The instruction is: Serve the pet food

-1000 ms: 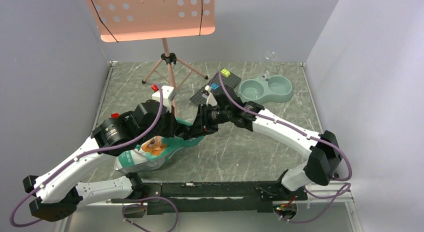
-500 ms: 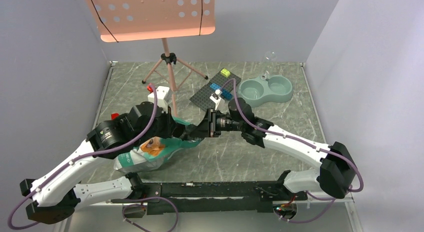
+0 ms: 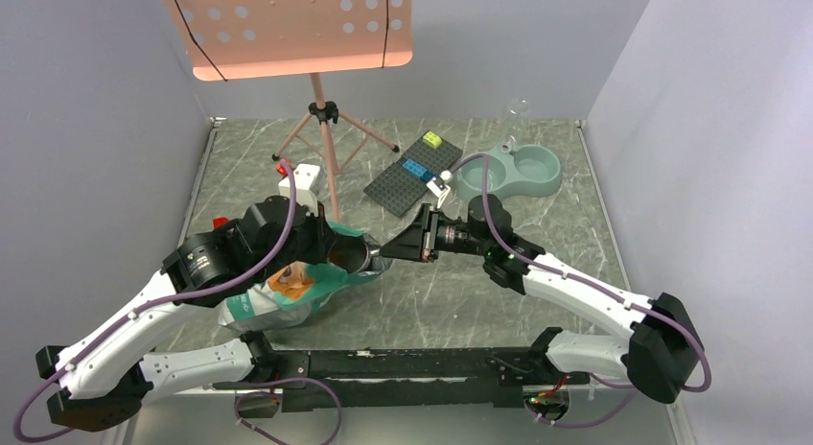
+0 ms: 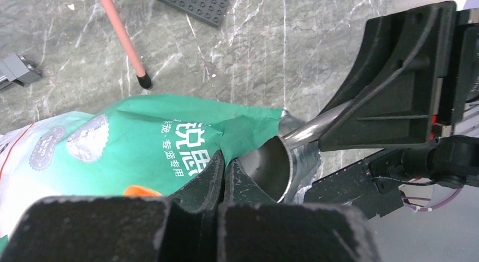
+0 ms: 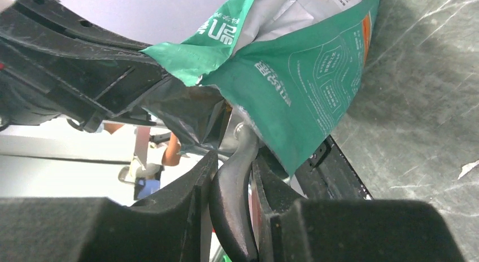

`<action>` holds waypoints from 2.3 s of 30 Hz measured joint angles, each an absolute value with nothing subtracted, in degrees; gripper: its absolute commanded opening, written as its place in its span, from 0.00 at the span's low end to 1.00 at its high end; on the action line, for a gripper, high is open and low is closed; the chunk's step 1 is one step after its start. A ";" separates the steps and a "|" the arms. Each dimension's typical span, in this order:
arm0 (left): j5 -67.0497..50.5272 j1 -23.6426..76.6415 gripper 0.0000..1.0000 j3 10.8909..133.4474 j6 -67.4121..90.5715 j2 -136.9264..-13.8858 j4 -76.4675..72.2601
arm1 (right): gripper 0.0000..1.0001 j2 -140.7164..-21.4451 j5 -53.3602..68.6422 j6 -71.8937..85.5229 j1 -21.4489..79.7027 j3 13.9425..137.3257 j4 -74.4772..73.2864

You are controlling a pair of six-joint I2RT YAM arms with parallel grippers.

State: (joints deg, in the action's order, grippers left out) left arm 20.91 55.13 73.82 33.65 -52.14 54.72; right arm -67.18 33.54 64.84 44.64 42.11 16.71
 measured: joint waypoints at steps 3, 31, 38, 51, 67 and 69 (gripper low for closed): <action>21.71 55.11 0.00 73.82 33.65 -51.75 54.70 | 0.00 -65.10 33.56 65.95 43.53 40.62 17.56; 25.43 55.11 0.00 72.93 36.49 -50.57 53.45 | 0.00 -53.54 31.59 70.26 39.42 32.14 23.88; 27.33 55.13 0.00 72.93 37.12 -48.60 53.89 | 0.00 -55.75 32.23 73.95 39.31 28.71 32.67; 30.26 55.16 0.00 72.93 37.63 -47.29 54.15 | 0.00 -56.99 32.16 76.84 38.02 27.77 40.51; 34.48 55.35 0.00 75.96 40.40 -50.43 57.49 | 0.00 -46.26 34.20 75.18 31.29 27.33 27.57; 35.03 55.40 0.00 76.01 41.25 -50.81 57.63 | 0.00 -45.15 34.89 75.11 30.11 27.33 26.04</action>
State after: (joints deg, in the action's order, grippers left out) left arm 35.03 55.40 76.01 41.25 -50.81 57.63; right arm -45.15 34.89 75.11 30.11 27.33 26.04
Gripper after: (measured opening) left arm 0.012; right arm 0.287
